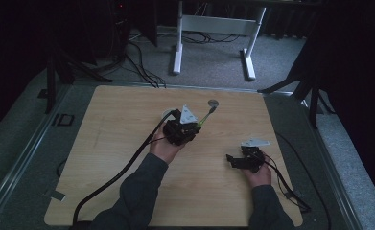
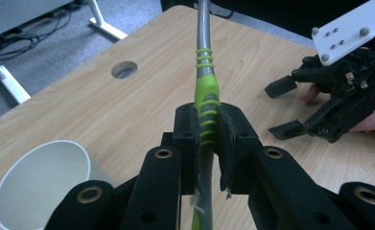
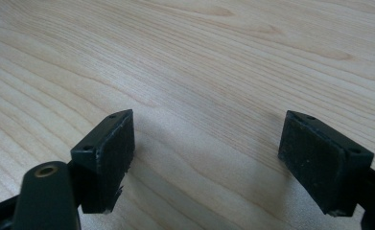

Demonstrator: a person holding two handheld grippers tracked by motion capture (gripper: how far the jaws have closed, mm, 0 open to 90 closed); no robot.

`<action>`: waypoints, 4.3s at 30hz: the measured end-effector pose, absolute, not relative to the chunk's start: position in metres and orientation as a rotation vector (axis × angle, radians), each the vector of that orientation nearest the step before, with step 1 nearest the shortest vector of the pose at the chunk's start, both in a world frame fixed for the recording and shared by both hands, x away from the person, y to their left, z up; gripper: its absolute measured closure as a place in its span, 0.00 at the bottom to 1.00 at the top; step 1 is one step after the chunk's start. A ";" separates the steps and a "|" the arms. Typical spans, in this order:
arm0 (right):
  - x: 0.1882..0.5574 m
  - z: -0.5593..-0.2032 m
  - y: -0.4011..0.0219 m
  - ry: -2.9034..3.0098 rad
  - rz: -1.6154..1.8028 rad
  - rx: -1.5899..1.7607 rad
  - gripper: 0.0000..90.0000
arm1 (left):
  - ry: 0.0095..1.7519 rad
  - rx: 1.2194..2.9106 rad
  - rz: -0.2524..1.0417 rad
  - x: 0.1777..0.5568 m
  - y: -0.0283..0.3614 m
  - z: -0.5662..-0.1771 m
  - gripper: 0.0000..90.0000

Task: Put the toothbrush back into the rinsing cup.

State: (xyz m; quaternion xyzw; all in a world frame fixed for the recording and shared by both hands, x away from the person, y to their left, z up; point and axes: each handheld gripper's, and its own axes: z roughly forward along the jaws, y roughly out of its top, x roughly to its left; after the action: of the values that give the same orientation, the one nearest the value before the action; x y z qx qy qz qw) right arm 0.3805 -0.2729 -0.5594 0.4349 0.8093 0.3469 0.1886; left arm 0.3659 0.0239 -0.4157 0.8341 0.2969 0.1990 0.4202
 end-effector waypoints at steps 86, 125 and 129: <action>0.381 -0.559 -0.273 2.276 0.976 1.223 0.22 | 0.744 1.924 0.572 0.372 0.057 -0.401 0.89; 0.381 -0.559 -0.273 2.276 0.976 1.223 0.22 | 0.811 1.731 0.614 0.373 0.089 -0.411 0.89; 0.381 -0.559 -0.273 2.276 0.976 1.222 0.22 | 0.809 1.719 0.618 0.374 0.092 -0.412 0.89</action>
State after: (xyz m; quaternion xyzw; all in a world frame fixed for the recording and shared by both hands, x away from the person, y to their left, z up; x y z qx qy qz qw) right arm 0.3806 -0.2729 -0.5595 0.4346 0.8093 0.3471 0.1888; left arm 0.3738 0.0915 -0.4120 0.7235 0.3407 0.2600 0.5412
